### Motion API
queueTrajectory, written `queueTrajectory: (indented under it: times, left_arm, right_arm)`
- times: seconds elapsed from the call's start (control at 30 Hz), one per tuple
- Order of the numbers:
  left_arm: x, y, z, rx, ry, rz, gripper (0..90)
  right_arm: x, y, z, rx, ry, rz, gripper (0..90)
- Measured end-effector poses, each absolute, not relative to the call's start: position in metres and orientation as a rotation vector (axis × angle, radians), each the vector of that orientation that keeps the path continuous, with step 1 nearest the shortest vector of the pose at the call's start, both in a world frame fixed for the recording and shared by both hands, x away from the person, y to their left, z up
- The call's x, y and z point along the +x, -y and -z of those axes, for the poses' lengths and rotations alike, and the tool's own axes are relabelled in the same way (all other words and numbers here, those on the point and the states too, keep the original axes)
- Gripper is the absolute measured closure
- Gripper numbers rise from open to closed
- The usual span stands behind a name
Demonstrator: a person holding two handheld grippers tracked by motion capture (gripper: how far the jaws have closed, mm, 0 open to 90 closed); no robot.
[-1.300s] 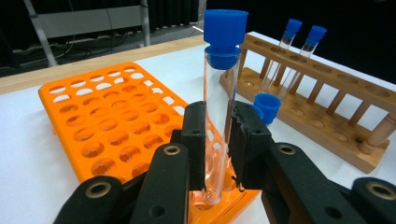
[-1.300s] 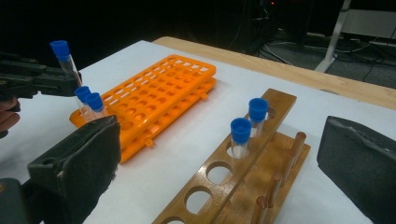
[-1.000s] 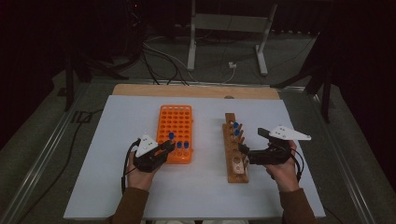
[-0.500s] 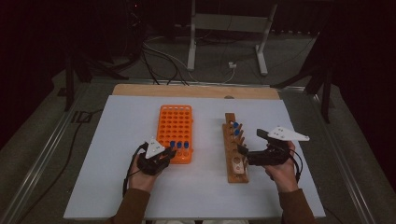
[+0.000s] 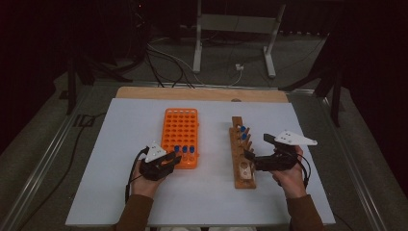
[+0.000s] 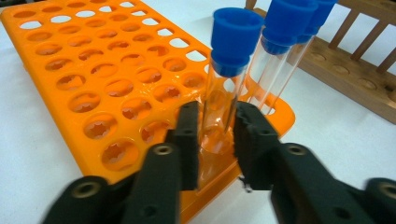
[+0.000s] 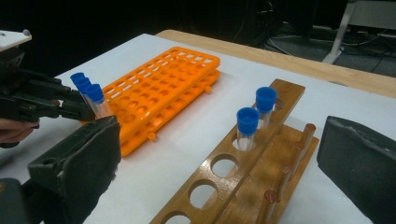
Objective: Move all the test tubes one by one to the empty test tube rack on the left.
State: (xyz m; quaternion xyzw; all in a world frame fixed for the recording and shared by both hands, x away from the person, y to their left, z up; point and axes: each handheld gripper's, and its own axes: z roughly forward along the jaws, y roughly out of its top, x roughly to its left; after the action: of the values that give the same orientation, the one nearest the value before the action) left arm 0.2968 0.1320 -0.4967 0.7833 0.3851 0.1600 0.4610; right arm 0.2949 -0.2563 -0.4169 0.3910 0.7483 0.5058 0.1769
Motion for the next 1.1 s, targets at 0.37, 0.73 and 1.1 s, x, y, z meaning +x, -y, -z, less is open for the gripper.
queueTrajectory:
  times: [0.37, 0.73, 1.1]
  left_arm:
    - [0.295, -0.149, 0.483, 1.845, -0.949, -0.370, 47.3]
    - [0.291, -0.154, 0.465, 1.789, -0.977, -0.476, 19.1]
    - [0.289, -0.159, 0.454, 1.732, -0.994, -0.471, 2.0]
  right_arm:
    - [0.295, 0.258, 0.418, 1.113, -2.116, -1.434, 0.0]
    - [0.296, 0.255, 0.417, 1.096, -2.122, -1.395, 0.0]
    - [0.314, 0.250, 0.407, 1.064, -2.130, -1.340, 3.6]
